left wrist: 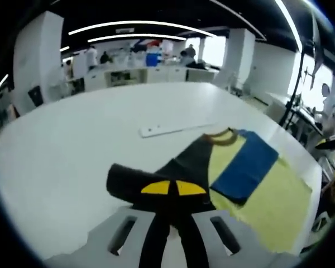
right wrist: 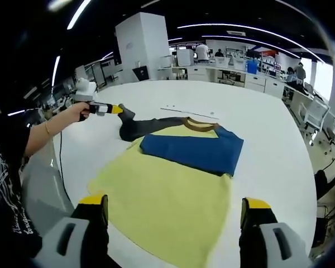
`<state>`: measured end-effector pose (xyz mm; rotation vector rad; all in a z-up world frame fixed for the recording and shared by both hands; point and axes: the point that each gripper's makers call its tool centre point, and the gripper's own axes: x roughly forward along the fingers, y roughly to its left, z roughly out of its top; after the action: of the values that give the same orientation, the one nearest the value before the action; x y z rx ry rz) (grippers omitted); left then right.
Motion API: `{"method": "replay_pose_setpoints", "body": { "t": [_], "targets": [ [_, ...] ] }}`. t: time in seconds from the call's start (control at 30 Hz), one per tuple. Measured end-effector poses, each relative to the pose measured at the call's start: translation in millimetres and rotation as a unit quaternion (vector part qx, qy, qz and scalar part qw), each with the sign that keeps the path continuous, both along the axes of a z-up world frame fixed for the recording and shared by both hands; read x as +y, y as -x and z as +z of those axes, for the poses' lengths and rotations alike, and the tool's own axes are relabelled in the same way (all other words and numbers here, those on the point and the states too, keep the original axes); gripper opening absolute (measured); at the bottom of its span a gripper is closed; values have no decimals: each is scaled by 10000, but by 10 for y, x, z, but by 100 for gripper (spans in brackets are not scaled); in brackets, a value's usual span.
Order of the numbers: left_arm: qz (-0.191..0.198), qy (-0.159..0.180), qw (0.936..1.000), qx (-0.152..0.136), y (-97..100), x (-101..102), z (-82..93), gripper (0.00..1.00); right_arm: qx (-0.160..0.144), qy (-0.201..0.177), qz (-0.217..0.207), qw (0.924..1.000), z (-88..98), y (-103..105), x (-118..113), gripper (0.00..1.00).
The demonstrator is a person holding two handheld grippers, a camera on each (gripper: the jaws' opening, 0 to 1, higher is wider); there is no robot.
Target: Fold the garment on the visible template until the final outline fits inside the template.
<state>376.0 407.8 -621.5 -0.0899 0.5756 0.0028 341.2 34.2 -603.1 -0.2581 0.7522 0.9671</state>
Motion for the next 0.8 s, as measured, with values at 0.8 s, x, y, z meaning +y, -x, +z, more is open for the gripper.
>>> {"method": "replay_pose_setpoints", "body": {
  "t": [0.8],
  "targets": [
    [-921,-129,9957,-10,-538,-733,138,0,151,-24,-86,9998,-124,-5,-88,99]
  ]
}}
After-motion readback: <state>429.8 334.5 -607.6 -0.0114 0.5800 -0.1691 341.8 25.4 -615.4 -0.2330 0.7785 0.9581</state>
